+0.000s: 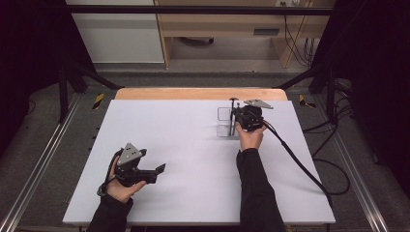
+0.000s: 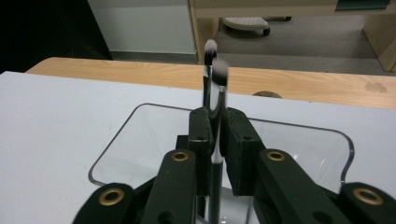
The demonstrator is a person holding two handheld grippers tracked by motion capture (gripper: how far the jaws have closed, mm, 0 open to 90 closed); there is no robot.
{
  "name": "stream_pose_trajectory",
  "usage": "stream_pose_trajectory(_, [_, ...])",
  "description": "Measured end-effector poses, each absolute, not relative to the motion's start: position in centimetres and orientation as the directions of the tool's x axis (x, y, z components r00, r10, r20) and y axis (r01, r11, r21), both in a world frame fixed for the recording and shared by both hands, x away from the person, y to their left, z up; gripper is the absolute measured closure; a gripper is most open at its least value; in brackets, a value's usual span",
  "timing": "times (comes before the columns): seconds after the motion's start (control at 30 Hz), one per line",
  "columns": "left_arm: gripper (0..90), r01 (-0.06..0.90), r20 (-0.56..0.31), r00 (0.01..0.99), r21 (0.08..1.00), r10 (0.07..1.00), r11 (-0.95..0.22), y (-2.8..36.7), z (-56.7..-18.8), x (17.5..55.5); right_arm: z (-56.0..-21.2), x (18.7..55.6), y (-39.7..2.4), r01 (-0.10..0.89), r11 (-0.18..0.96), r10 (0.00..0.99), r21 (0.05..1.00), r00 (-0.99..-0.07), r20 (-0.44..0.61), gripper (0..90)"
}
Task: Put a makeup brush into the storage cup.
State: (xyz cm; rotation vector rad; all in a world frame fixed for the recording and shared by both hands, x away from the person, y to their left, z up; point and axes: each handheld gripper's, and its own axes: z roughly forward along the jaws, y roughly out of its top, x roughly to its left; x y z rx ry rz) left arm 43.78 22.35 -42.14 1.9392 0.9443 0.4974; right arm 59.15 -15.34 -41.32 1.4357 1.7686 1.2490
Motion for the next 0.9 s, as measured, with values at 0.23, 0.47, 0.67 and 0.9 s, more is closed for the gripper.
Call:
stream_pose_trajectory(0.23, [10.3,0.419,-0.026,0.628,0.854,0.778,-0.309,22.4,-42.2,43.8,-40.9,58.6,-15.6,0.456,-0.017,0.941,0.89,-0.294,0.168,69.4])
stream_pose_trajectory(0.47, [10.3,0.423,-0.03,0.624,0.853,0.781,-0.305,22.4,-42.2,43.8,-40.3,57.5,-16.5,0.443,-0.03,0.923,0.896,-0.332,0.195,55.5])
stream_pose_trajectory(0.67, [10.3,0.424,-0.031,0.621,0.854,0.783,-0.302,22.5,-42.3,43.9,-39.7,56.4,-16.7,0.428,0.001,0.91,0.904,-0.375,0.177,41.2])
stream_pose_trajectory(0.9, [9.9,0.428,-0.036,0.616,0.854,0.787,-0.295,22.6,-42.3,44.0,-39.4,55.0,-16.5,0.416,0.023,0.897,0.909,-0.411,0.165,26.9])
